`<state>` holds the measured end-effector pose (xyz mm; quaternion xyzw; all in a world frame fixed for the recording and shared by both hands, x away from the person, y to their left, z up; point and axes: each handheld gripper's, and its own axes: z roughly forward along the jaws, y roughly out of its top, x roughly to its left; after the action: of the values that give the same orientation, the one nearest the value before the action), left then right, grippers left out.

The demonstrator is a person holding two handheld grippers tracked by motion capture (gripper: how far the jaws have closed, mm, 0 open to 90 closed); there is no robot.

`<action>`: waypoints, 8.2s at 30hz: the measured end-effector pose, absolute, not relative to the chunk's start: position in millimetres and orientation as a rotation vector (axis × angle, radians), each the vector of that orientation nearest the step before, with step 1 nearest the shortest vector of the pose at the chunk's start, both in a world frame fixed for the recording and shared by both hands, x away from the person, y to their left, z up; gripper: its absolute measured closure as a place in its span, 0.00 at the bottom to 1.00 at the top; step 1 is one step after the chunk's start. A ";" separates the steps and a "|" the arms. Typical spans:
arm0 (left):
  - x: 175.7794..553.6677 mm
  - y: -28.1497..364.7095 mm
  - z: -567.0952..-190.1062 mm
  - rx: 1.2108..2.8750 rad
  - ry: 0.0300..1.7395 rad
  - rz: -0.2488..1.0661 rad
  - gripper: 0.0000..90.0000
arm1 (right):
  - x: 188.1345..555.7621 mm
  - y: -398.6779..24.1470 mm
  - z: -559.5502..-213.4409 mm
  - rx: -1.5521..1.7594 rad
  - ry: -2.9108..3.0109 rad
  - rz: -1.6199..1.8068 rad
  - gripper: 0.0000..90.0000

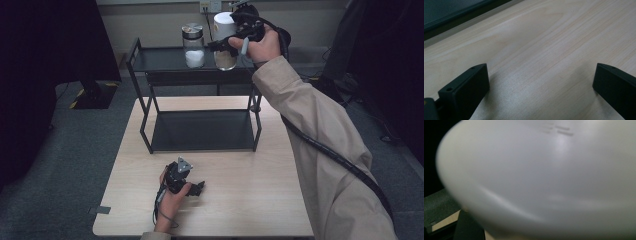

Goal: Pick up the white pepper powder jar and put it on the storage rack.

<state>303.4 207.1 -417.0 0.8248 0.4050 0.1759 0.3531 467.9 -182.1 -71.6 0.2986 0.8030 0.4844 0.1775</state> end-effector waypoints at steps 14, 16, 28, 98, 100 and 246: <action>303.4 207.1 -417.1 2.133 1.047 0.456 0.00 | 486.8 -178.2 -74.6 0.890 2.247 1.363 0.34; 303.5 207.2 -417.1 2.133 1.047 0.455 0.00 | 490.5 -177.1 -76.9 0.906 2.241 1.361 0.34; 303.7 207.2 -416.7 2.137 1.045 0.456 0.00 | 504.9 -168.1 -84.4 0.913 2.224 1.321 0.34; 303.8 207.4 -417.2 2.134 1.044 0.455 0.00 | 467.6 -168.8 -99.6 1.049 2.164 1.296 0.01; 303.7 207.3 -417.3 2.132 1.046 0.455 0.00 | 465.8 -169.0 -99.6 1.048 2.165 1.289 0.01; 303.6 207.4 -417.5 2.131 1.044 0.456 0.00 | 334.4 -304.3 -393.6 1.019 2.374 1.319 0.01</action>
<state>303.6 207.4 -417.5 0.8246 0.4041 0.1762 0.3545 334.4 -304.3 -393.6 0.3486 0.8126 0.4515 0.1199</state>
